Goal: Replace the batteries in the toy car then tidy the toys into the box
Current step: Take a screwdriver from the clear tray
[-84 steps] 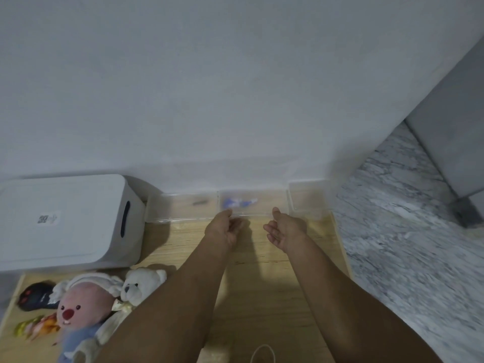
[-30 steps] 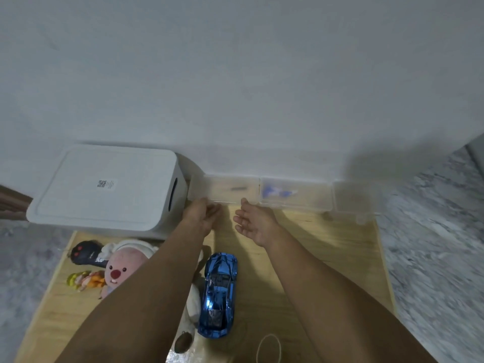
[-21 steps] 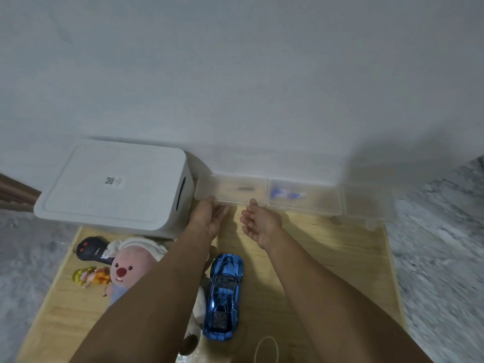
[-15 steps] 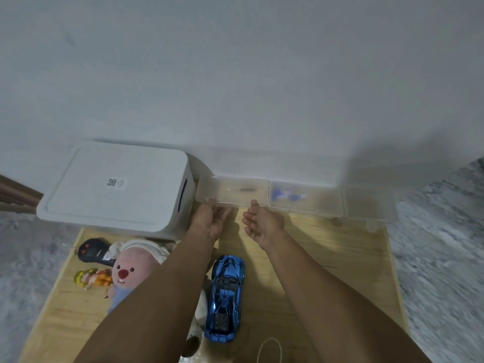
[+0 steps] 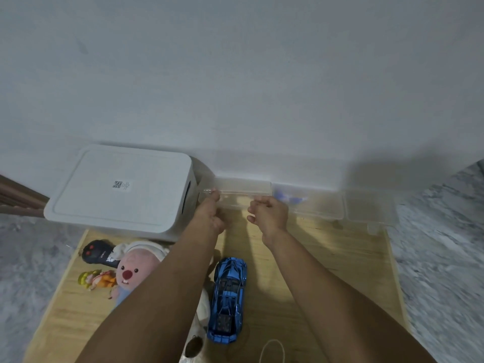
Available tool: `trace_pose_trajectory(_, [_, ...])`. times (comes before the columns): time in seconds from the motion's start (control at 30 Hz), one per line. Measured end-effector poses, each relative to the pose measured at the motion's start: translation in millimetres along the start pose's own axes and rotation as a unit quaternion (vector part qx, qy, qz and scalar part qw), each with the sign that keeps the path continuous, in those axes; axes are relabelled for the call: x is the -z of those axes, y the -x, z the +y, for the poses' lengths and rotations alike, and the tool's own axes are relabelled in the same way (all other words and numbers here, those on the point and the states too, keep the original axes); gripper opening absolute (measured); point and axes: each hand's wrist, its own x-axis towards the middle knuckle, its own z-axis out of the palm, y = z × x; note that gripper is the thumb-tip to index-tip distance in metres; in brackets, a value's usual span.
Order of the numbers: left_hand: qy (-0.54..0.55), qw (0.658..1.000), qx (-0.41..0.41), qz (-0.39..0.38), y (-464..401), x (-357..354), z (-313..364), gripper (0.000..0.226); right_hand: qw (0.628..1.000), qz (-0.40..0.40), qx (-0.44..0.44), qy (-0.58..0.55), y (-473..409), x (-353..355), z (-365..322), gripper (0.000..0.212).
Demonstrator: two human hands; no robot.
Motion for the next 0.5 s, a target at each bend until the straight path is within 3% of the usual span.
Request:
trace_pose_trajectory(0.13, [-0.067,0.987,-0.1,0.103,-0.8,-2.8,-0.2,0.034,0.976,0.046,0.156,0.147,-3.4,0.6,8.3,0.026])
trace_pose_trajectory(0.2, [-0.127,0.969,-0.155,0.146,2.1,-4.3,-5.2,0.036,0.946,0.058,0.233,0.22,-2.4,3.0,9.2,0.027])
trace_pose_trajectory(0.3, [-0.185,0.945,-0.225,0.147,-2.7,-1.5,-10.7,0.037,0.892,0.048,0.333,0.302,-8.1,5.1,11.2,0.023])
trace_pose_trajectory(0.4, [-0.198,0.94,-0.237,0.147,-5.9,5.5,-10.9,0.044,0.869,0.015,0.353,0.346,-20.3,4.5,11.8,0.018])
trace_pose_trajectory(0.5, [-0.219,0.933,-0.252,0.138,-8.8,10.5,-9.1,0.04,0.869,-0.005,0.348,0.352,-28.7,5.2,9.5,0.029])
